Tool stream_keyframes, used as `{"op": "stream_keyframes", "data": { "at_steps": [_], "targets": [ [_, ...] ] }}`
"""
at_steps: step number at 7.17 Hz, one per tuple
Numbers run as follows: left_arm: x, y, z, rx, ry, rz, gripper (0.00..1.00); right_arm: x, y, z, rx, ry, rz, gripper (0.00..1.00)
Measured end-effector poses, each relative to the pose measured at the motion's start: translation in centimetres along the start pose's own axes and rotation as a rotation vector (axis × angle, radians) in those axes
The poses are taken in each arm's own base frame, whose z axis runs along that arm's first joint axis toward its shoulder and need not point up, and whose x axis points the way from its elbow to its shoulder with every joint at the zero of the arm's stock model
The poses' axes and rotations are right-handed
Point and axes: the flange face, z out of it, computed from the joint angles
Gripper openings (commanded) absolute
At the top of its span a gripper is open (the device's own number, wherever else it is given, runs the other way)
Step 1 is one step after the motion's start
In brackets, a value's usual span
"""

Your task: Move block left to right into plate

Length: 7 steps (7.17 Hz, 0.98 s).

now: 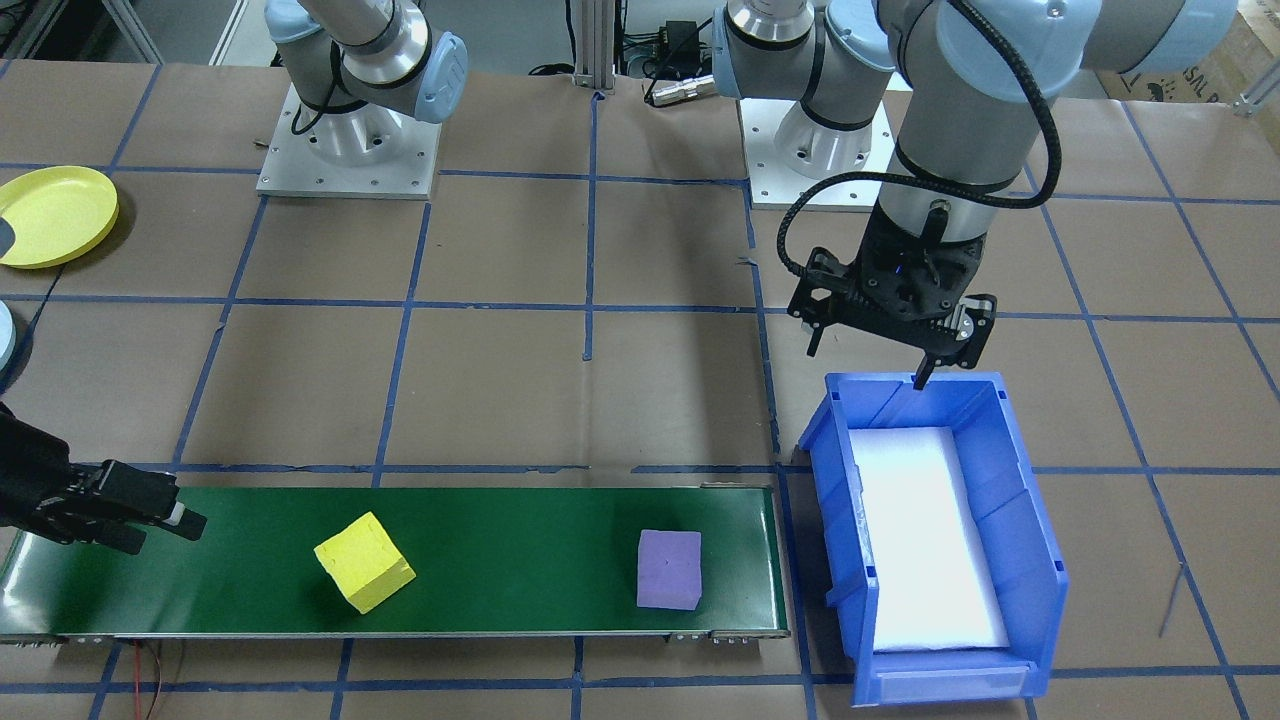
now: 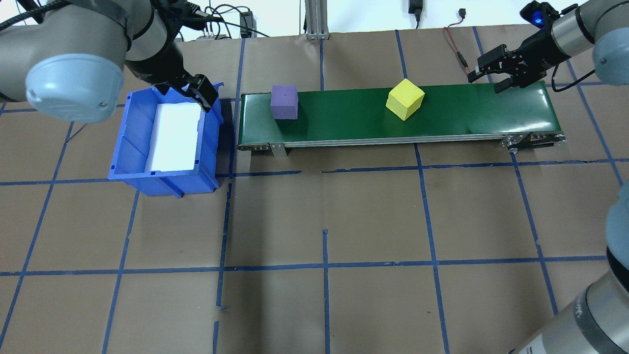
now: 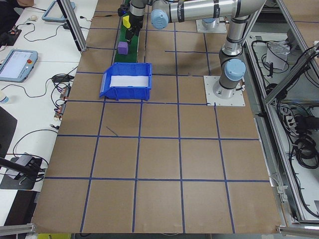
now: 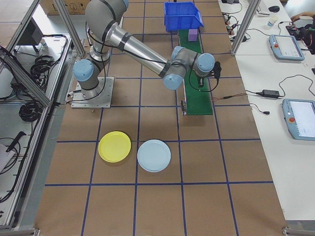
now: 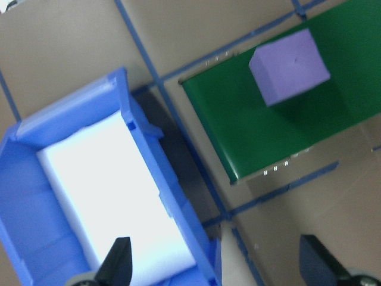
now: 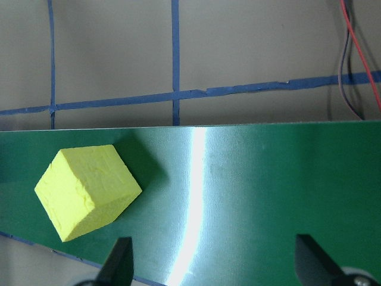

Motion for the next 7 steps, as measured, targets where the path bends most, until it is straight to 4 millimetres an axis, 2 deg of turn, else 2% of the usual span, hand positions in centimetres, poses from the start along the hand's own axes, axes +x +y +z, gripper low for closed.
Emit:
{"op": "stream_keyframes", "data": {
  "at_steps": [1,2,4,7],
  "targets": [
    [-0.1,1.1,-0.5,-0.050,0.016,-0.049,1.00,-0.1,0.0,0.2,-0.017,0.003,0.005,0.95],
    [-0.1,1.5,-0.3,-0.076,0.032,-0.089,1.00,-0.2,0.1,0.5,-0.027,0.004,0.001,0.95],
    [-0.1,1.1,0.2,-0.070,0.065,-0.135,1.00,-0.1,0.3,1.1,-0.024,0.008,-0.021,0.95],
    [-1.6,1.9,-2.1,-0.025,0.050,-0.180,1.00,0.1,0.1,1.5,0.005,0.016,-0.035,0.95]
  ]
}}
